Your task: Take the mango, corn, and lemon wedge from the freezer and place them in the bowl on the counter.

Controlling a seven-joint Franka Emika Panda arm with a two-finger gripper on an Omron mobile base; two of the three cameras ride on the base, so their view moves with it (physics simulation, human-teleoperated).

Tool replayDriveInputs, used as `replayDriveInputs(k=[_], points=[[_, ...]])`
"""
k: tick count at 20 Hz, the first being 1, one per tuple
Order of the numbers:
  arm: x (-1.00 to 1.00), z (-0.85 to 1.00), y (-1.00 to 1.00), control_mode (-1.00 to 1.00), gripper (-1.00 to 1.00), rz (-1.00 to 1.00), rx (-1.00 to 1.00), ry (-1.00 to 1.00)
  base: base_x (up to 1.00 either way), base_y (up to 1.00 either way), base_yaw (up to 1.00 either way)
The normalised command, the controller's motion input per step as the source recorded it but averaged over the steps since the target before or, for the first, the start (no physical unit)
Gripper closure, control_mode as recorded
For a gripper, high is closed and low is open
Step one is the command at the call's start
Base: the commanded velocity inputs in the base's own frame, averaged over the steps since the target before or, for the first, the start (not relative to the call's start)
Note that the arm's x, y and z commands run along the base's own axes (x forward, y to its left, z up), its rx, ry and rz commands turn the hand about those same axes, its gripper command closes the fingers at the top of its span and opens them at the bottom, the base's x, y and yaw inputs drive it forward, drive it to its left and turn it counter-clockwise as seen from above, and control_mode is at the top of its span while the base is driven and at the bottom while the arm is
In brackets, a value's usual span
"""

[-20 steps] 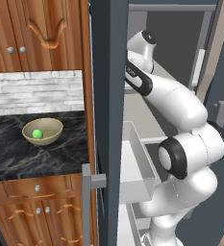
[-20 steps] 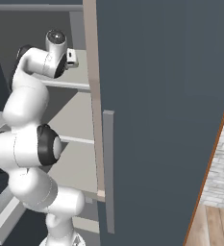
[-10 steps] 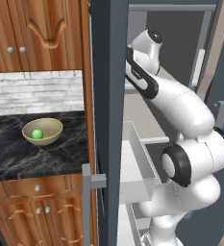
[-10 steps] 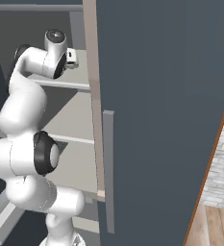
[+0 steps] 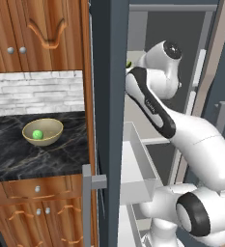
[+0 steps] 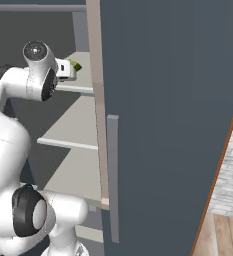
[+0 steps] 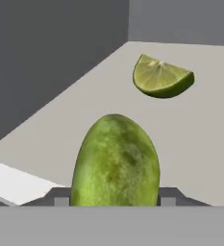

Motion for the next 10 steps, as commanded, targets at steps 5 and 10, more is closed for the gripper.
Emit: replayDriveInputs(k=[5, 10], points=[[-0.97, 0.31, -0.34, -1.0, 1.0, -0.19, 0.0, 0.0, 0.0, 0.0, 0.0], [-1.0, 0.27, -0.39, -1.0, 1.0, -0.13, 0.0, 0.12, 0.0, 0.0, 0.0]])
